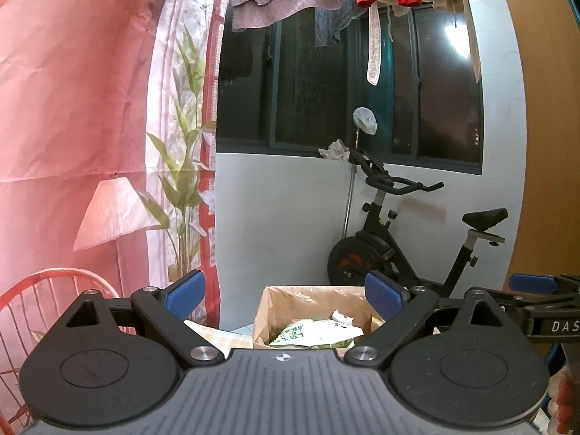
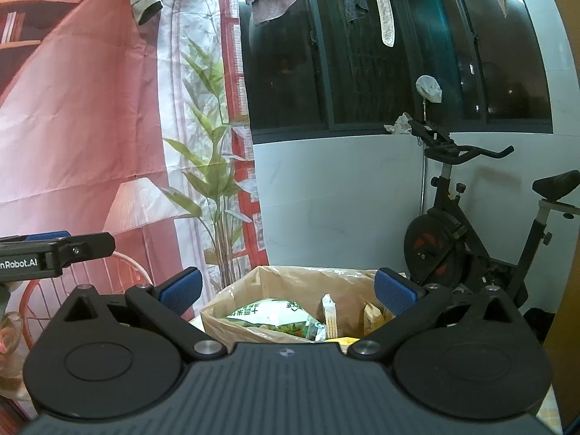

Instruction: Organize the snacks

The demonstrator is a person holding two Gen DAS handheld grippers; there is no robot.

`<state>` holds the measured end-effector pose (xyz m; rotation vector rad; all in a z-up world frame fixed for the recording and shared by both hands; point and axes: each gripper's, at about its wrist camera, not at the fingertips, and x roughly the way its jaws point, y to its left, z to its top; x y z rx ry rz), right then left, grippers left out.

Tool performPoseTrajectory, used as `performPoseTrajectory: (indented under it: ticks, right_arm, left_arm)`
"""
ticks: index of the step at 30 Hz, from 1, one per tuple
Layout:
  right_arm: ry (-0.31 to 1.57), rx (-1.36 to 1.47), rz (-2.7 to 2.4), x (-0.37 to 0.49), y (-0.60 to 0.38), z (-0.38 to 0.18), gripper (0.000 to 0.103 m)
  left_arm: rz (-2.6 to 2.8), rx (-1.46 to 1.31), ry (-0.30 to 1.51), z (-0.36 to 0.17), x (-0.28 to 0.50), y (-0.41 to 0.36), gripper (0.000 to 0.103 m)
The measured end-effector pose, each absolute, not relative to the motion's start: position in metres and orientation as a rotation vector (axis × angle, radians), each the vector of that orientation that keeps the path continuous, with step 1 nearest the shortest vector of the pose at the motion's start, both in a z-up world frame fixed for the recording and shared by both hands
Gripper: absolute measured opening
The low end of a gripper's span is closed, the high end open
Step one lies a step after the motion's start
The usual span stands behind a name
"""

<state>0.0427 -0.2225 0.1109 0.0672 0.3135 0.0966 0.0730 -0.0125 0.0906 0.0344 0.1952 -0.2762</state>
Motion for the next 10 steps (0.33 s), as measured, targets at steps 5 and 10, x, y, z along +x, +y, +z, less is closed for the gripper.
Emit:
performPoseTrajectory:
  ticks: [5, 10]
  right_arm:
    - [0.323, 0.069, 0.097, 0.0428, -0.2242, 0.1089, 0.103]
    - [0.328, 0.07, 0.097, 0.0422, -0.2256, 0.1068, 0.103]
  left_arm:
    - [-0.278, 0.032, 0.197, 0.0895, 0.0743, -0.0105, 0.096]
    - [-0.284, 0.031, 0.201, 0.089, 0.0771, -0.0098, 0.096]
